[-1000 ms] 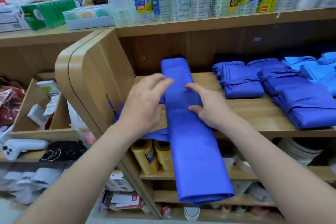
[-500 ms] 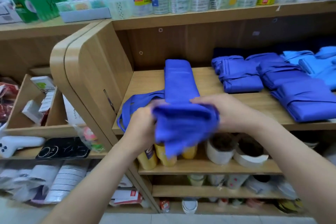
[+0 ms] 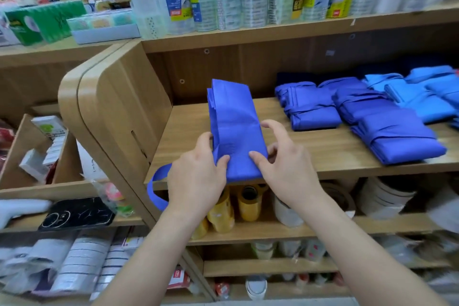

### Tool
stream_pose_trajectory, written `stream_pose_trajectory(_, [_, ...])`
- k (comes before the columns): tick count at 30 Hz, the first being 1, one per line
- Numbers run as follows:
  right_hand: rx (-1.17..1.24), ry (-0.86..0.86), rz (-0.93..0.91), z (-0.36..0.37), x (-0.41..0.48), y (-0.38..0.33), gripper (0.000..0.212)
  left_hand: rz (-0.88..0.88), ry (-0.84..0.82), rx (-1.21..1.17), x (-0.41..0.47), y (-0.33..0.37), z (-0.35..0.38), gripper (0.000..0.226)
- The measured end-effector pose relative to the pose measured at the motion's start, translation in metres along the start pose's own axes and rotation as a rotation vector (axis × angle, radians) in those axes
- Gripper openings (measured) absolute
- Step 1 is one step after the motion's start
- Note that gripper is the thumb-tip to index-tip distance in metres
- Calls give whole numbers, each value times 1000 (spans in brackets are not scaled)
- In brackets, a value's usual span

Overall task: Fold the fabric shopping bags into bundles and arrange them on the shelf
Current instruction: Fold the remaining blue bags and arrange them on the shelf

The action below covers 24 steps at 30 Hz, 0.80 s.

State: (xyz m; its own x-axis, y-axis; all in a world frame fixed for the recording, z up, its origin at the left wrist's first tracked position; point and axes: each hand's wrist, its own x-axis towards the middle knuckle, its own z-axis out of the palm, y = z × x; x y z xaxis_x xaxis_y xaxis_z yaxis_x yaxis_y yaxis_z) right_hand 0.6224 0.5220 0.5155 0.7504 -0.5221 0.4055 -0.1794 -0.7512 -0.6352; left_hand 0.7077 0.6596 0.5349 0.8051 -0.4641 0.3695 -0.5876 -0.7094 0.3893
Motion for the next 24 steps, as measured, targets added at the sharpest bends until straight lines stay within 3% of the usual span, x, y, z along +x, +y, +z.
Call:
stream_pose_trajectory(4, [-117, -75, 16, 0, 7, 0, 50, 26, 18, 188, -1, 2, -2, 54])
stream_pose_trajectory(8, [-161, -203, 76, -3, 16, -2, 42, 239, 90, 228, 3, -5, 0, 46])
stream_pose_trajectory(10, [-197, -253, 70, -5, 18, -5, 41, 205, 2, 183, 12, -1, -1, 44])
stream_pose_trajectory(14, [-224, -347, 53, -7, 19, -8, 47, 47, -231, 167, 32, 3, 0, 60])
stream_pose_trajectory(16, [-86, -377, 121, -9, 28, -5, 61, 16, -272, 129, 37, 3, -2, 65])
stream_pose_trajectory(19, [167, -297, 242, -8, 56, -1, 65, 30, -312, 111, 34, 4, -6, 67])
stream_pose_trajectory(24, [230, -242, 351, 5, 96, 4, 82, 75, -315, 105, 25, 4, -5, 62])
